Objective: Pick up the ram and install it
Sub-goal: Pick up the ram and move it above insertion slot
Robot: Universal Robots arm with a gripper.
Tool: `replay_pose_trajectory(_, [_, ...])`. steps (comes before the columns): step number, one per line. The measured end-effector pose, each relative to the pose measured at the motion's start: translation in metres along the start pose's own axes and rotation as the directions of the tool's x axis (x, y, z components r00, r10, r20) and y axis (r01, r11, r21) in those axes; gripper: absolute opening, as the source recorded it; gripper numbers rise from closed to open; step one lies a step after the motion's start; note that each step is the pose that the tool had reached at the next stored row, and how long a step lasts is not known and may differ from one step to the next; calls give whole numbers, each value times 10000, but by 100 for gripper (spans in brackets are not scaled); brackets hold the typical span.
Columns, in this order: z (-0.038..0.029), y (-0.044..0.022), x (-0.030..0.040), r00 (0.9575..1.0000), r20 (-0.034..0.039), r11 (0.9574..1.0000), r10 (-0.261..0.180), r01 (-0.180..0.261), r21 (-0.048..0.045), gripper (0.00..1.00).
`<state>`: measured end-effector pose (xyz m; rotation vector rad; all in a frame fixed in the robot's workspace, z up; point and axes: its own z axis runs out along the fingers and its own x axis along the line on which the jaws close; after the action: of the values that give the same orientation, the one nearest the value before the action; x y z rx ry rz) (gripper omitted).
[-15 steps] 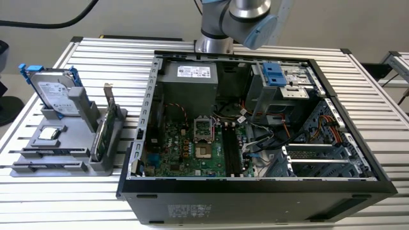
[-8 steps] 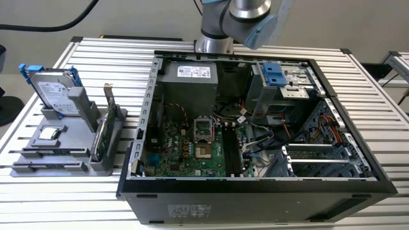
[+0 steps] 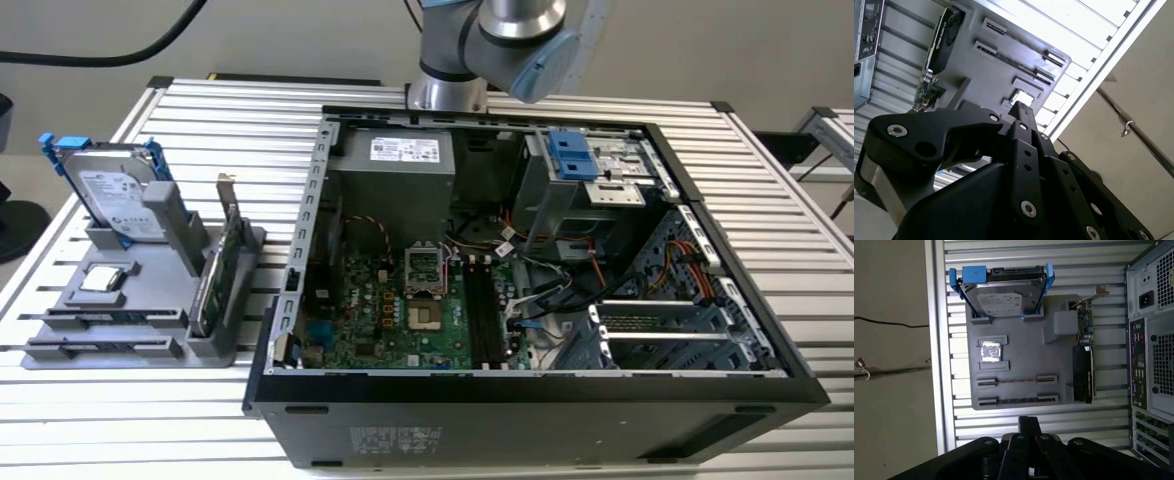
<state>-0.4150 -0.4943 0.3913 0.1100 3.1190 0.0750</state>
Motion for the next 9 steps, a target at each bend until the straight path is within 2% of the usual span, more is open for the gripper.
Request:
replay_pose_trajectory(7, [-1,0,1,10000,0,10000,19,-19,1,0])
replay_pose_trajectory(9, [0,0,1,9999,7,9999,169,-169,4,0])
